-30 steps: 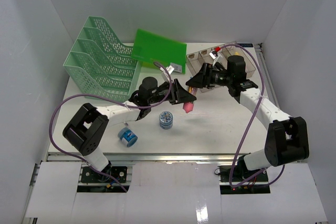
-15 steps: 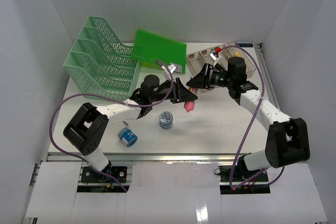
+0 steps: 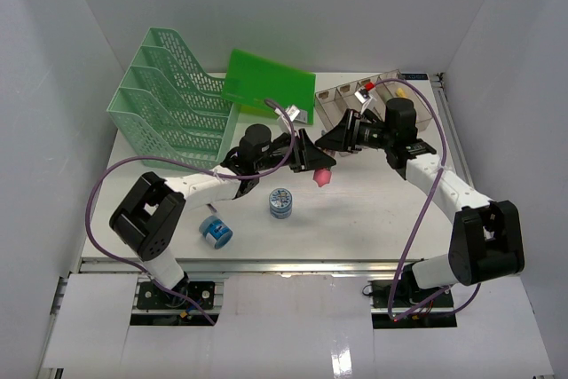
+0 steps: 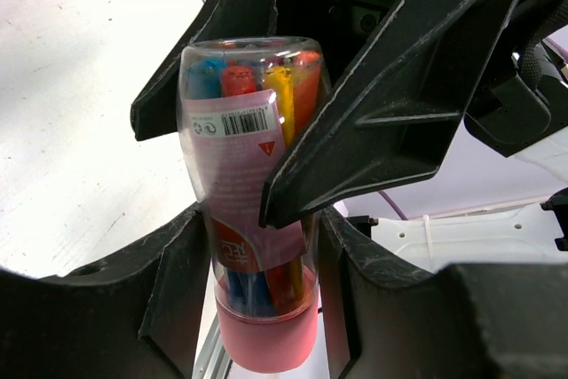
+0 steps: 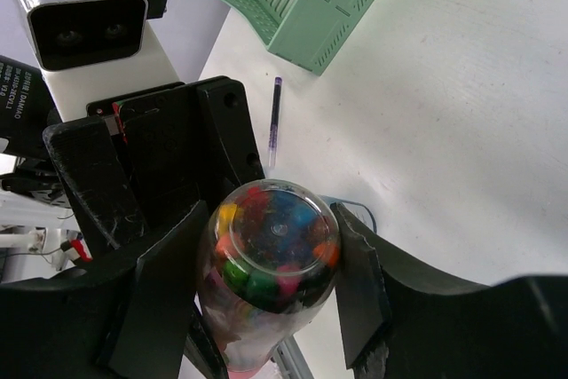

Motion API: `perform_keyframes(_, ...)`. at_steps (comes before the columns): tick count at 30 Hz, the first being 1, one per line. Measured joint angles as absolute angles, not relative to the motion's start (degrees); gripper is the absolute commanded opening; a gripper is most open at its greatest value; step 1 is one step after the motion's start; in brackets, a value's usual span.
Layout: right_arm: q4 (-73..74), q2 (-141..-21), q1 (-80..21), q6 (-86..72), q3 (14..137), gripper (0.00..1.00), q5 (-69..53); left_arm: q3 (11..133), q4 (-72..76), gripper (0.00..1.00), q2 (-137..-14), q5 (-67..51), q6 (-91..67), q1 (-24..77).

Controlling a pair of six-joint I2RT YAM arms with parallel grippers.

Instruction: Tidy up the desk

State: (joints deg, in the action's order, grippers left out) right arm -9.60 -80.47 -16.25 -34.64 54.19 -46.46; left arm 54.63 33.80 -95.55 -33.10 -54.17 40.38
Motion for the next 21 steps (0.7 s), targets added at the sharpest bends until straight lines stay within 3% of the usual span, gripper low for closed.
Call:
perform_keyframes(3,-10.6,-80.5,-16.0,-34.9,53.8,0.08,-46.7,54.6,33.8,0.82,-95.5,-32.9,-54.0,40.4)
perform_keyframes(5,-10.7,-80.5,-15.7,-34.7,53.7,0.08,-47.2,54.6,33.8,0.96,-95.5,-32.4,-53.8,40.5)
perform_keyframes(15,-5.1,-84.9,-7.3,-24.7,59.5,0.08,-45.7,51.5,22.4,0.98,-87.5,-29.8,-45.2,39.8)
perform_keyframes(21,-2.8,-87.9,-3.6,-14.9,64.3,0.08,-34.5,49.3,7.6,0.98,-76.9,-22.5,-36.2,39.5)
